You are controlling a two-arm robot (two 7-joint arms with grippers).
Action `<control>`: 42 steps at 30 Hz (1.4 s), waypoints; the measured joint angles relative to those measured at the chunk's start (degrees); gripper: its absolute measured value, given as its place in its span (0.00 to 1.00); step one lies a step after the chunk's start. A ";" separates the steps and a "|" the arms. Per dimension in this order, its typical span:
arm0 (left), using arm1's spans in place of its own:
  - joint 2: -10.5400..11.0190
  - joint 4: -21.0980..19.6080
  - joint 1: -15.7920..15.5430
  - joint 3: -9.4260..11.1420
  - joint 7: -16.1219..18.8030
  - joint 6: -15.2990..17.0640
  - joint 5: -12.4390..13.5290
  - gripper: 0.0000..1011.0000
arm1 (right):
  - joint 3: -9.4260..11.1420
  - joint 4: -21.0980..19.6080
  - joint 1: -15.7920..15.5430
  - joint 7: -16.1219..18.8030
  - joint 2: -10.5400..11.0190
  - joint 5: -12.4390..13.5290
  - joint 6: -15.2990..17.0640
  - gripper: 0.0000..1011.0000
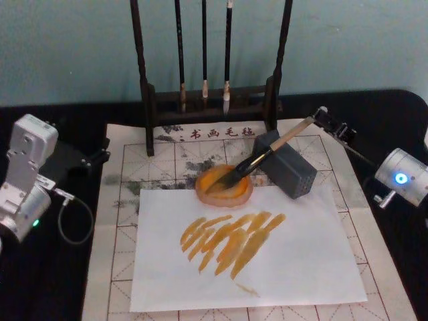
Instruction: Pick up the brush from the inkstone, write on the paper, then place the brush back to its original position.
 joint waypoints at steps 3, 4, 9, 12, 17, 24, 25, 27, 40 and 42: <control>0.00 0.00 0.00 0.00 0.00 0.00 0.00 0.99 | 0.09 -0.84 -0.79 0.31 0.93 -2.09 -3.25 0.99; 0.00 0.00 0.00 0.00 0.00 0.00 0.00 0.99 | 0.11 -1.02 -1.01 0.49 1.21 -2.80 -4.29 0.99; 0.00 0.00 0.00 0.00 0.00 0.00 0.00 0.99 | 0.30 -1.85 -2.43 2.09 2.72 -7.46 -10.63 0.99; 0.00 0.00 0.00 0.00 0.00 0.00 0.00 0.99 | 0.18 -2.07 -3.44 4.47 3.97 -11.37 -15.61 0.99; 0.00 0.00 0.00 0.00 0.00 0.00 0.00 0.99 | -0.83 -1.59 -3.91 6.53 5.35 -16.68 -20.81 0.99; 0.00 0.00 0.00 0.00 0.00 0.00 0.00 0.99 | -2.53 -0.29 -3.70 5.52 5.77 -23.81 -25.47 0.99; 0.00 0.00 0.00 0.00 0.00 0.00 0.00 0.99 | -2.66 -0.12 -3.69 5.13 5.63 -24.71 -26.00 0.99; 0.00 0.00 0.00 0.00 0.00 0.00 0.00 0.99 | -2.62 -0.01 -3.72 4.58 5.29 -25.36 -26.35 0.99; 0.00 0.00 0.00 0.00 0.00 0.00 0.00 0.99 | -2.09 -0.07 -3.89 3.74 4.77 -25.54 -26.33 0.99; 0.00 0.00 0.00 0.00 0.00 0.00 -0.01 0.99 | -2.11 -0.07 -3.87 3.77 4.80 -25.54 -26.32 0.99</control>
